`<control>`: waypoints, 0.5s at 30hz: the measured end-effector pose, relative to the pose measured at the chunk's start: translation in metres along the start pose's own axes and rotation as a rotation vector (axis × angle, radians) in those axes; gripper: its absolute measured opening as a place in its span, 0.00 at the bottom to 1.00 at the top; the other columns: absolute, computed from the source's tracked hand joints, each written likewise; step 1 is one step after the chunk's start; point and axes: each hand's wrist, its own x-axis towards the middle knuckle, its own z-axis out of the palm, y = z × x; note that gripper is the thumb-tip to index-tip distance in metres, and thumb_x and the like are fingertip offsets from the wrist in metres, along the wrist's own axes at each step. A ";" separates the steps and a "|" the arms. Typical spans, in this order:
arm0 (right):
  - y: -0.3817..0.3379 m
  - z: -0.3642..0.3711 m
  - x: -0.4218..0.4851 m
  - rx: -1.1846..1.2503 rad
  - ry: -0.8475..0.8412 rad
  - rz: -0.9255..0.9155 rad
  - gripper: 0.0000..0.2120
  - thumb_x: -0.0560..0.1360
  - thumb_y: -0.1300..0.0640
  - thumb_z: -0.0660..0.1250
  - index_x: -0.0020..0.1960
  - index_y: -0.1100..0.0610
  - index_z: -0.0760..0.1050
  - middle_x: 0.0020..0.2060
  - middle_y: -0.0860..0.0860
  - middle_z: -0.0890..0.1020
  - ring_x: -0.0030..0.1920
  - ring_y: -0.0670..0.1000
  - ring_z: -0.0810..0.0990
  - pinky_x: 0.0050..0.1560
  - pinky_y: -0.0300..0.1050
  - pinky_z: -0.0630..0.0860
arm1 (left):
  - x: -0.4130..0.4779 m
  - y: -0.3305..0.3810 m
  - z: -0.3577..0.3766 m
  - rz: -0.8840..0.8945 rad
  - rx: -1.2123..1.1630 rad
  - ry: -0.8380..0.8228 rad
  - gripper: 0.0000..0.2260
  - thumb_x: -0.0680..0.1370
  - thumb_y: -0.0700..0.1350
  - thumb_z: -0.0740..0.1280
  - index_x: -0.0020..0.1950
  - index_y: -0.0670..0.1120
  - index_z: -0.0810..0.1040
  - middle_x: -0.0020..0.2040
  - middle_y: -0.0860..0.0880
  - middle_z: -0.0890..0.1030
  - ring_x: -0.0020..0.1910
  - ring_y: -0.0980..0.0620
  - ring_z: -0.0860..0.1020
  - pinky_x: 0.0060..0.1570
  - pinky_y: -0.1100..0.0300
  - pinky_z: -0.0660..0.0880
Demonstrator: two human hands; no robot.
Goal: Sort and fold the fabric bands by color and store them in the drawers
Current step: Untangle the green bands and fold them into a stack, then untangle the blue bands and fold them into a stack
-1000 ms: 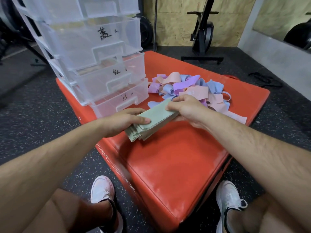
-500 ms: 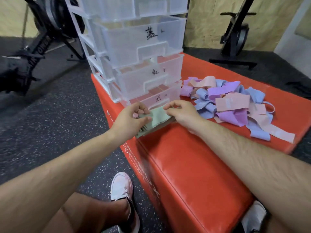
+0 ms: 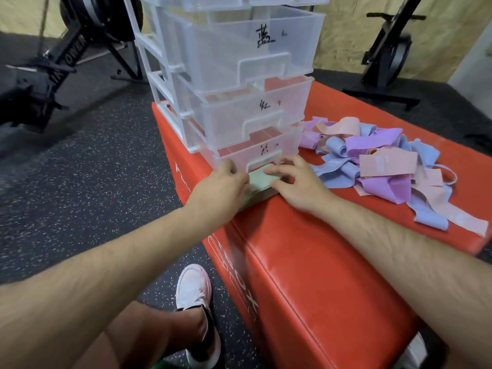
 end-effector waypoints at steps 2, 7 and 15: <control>0.002 -0.002 -0.006 -0.123 0.053 -0.158 0.10 0.75 0.57 0.71 0.55 0.48 0.84 0.60 0.47 0.75 0.62 0.50 0.70 0.68 0.42 0.65 | -0.001 0.000 0.001 0.194 0.257 0.147 0.11 0.80 0.51 0.64 0.45 0.47 0.80 0.53 0.45 0.76 0.51 0.41 0.77 0.46 0.48 0.71; -0.003 -0.001 -0.015 -0.315 0.020 -0.403 0.12 0.76 0.59 0.67 0.57 0.52 0.82 0.54 0.49 0.78 0.56 0.54 0.73 0.61 0.46 0.69 | -0.004 0.003 0.014 0.330 0.299 0.128 0.11 0.79 0.53 0.62 0.52 0.49 0.79 0.48 0.50 0.77 0.49 0.46 0.77 0.45 0.53 0.69; -0.008 -0.013 -0.027 -0.425 -0.146 -0.361 0.23 0.76 0.60 0.62 0.70 0.51 0.74 0.61 0.49 0.77 0.58 0.56 0.72 0.64 0.52 0.70 | 0.001 0.001 0.004 0.213 0.128 -0.004 0.15 0.75 0.56 0.64 0.61 0.56 0.78 0.53 0.56 0.78 0.54 0.50 0.77 0.50 0.56 0.67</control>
